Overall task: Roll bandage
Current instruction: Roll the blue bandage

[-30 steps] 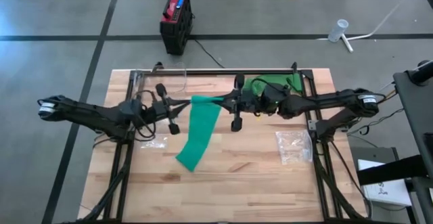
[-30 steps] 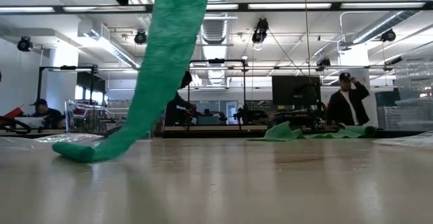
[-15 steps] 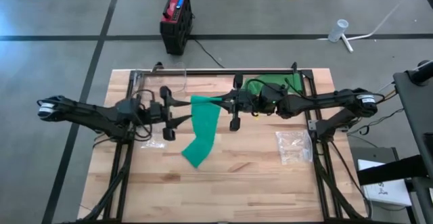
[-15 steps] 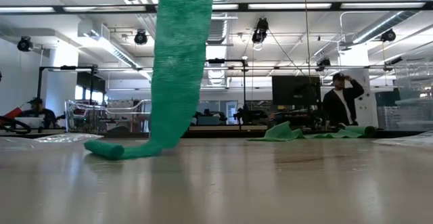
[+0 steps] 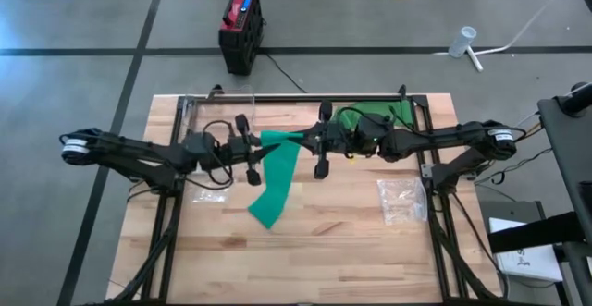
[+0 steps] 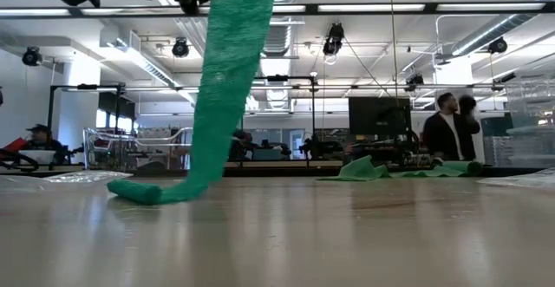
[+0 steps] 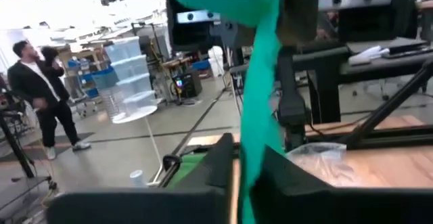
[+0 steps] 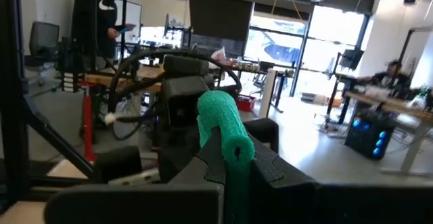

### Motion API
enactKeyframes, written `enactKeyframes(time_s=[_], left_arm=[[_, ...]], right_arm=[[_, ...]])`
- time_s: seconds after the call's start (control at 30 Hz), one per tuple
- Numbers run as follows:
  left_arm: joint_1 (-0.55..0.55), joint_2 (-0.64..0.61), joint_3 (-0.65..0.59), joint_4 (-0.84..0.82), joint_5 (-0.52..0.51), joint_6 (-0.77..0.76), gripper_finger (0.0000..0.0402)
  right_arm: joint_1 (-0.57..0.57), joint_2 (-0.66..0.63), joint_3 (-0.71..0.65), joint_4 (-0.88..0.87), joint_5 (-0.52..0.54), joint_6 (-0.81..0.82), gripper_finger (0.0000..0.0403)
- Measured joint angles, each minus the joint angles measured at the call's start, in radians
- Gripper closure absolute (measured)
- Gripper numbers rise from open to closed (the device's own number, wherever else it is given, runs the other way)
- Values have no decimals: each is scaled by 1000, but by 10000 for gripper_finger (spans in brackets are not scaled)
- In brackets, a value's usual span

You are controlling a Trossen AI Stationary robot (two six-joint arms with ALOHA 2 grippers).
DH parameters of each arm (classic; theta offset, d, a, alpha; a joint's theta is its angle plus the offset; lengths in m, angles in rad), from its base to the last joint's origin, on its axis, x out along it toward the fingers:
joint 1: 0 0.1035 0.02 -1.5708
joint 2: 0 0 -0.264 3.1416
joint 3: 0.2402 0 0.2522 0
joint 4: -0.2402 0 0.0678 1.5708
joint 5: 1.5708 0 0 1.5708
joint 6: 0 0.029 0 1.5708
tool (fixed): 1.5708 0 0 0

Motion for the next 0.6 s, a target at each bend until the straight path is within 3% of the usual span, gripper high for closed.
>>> enactKeyframes(time_s=[0.4,0.6], left_arm=[[7,14,-88,3,-53,-35,401],[7,12,-119,4,-93,-35,401]], right_arm=[[-3,-8,0,81,7,158,395],[-30,-8,0,85,71,222,395]])
